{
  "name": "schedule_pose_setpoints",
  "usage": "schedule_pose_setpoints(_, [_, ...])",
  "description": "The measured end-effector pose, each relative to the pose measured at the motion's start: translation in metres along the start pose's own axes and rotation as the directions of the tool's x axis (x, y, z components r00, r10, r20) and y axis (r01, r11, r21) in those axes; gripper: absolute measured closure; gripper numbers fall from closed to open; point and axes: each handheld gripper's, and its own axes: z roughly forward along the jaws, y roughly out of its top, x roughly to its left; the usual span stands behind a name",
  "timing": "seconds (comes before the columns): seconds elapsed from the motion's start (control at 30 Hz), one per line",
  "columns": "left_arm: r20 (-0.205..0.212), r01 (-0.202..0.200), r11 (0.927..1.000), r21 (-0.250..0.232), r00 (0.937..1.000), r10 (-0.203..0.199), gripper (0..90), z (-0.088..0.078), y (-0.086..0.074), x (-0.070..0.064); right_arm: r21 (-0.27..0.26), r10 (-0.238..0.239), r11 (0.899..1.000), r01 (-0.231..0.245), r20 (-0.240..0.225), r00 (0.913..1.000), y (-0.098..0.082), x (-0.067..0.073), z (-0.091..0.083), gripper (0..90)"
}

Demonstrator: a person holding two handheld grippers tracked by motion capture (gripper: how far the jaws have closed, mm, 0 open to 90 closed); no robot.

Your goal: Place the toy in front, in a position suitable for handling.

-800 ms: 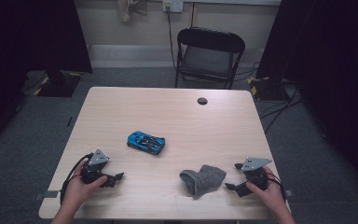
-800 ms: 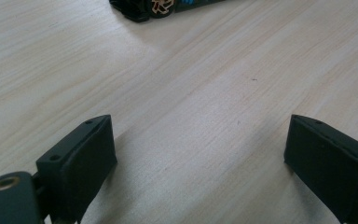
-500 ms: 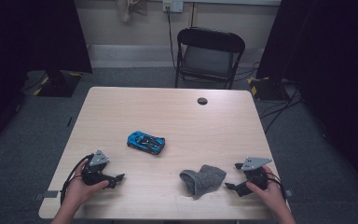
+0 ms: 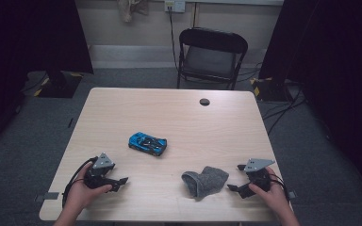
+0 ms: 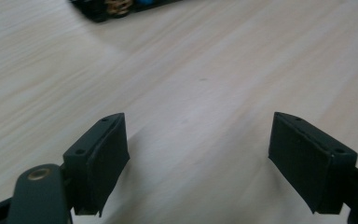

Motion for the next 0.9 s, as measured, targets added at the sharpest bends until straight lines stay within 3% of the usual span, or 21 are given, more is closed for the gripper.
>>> schedule_pose_setpoints(0.23, [0.069, -0.079, 0.9969, -0.001, 0.9945, 0.079, 18.8, 0.006, 0.021, -0.027, 0.002, -0.001, 1.0, 0.001, -0.003, 1.0, 0.0, 0.0, 0.0, 7.2])
schedule_pose_setpoints(0.33, [0.09, -0.089, 0.996, -0.007, 0.9919, 0.089, 18.7, 0.009, 0.028, -0.035, 0.002, -0.001, 1.0, 0.001, -0.002, 1.0, 0.0, 0.0, 0.0, 7.1])
schedule_pose_setpoints(0.57, [0.149, -0.123, 0.9922, -0.019, 0.981, 0.124, 18.0, 0.015, 0.043, -0.054, 0.003, -0.001, 1.0, 0.001, -0.002, 1.0, 0.0, 0.0, 0.0, 7.1])
schedule_pose_setpoints(0.63, [0.176, -0.145, 0.9891, -0.029, 0.9733, 0.147, 18.0, 0.018, 0.051, -0.065, 0.0, -0.002, 1.0, 0.002, -0.003, 1.0, 0.0, -0.001, 0.0, 7.1])
schedule_pose_setpoints(0.9, [0.212, -0.169, 0.9849, -0.036, 0.9618, 0.173, 17.5, 0.026, 0.064, -0.079, 0.0, -0.002, 1.0, 0.002, -0.003, 1.0, 0.0, -0.001, 0.001, 7.0])
